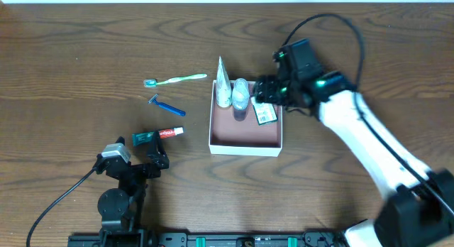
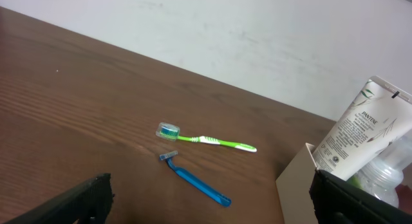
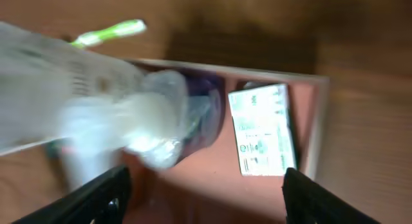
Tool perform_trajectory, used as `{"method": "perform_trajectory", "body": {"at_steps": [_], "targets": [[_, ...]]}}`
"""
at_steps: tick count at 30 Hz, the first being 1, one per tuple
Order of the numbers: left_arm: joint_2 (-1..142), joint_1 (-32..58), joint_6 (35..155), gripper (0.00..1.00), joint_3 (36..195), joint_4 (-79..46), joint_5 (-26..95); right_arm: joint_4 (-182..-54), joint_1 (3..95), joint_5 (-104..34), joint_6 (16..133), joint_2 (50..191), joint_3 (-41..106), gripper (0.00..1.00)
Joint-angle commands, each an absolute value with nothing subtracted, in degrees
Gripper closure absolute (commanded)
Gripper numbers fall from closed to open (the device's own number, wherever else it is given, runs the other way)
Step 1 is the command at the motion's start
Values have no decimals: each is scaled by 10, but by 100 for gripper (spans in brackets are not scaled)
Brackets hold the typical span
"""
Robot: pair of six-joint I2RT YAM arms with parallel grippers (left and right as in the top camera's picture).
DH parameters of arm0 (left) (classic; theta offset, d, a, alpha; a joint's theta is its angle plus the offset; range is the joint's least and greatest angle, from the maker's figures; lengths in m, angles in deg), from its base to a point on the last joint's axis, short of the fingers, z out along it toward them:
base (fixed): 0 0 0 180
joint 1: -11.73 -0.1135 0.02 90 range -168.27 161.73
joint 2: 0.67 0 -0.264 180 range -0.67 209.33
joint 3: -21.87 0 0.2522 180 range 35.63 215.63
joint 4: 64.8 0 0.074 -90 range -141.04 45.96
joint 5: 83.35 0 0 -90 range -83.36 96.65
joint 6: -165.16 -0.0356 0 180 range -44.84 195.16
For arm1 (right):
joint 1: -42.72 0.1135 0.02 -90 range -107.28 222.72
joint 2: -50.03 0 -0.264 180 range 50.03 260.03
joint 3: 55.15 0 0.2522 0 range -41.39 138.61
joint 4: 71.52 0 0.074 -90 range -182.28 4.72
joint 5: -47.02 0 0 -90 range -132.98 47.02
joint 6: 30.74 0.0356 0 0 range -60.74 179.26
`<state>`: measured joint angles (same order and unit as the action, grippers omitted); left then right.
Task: Pack container
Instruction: 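Lower the soap bar box into the box's right side and release, then withdraw the right gripper to the right edge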
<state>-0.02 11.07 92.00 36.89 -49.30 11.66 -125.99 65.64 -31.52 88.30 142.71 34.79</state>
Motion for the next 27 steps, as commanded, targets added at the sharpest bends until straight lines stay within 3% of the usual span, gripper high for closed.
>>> {"method": "perform_trajectory", "body": {"at_steps": [1, 8, 18, 27], "targets": [[0, 108, 917, 2, 359, -474, 126, -1285, 616, -342, 875, 1359, 386, 20], [0, 108, 917, 2, 359, -474, 126, -1318, 457, -416, 875, 1293, 386, 1], [0, 108, 917, 2, 359, -474, 126, -1341, 291, -501, 875, 1348, 383, 1], [-1, 108, 917, 2, 359, -476, 126, -1341, 259, -483, 875, 1424, 383, 1]]}}
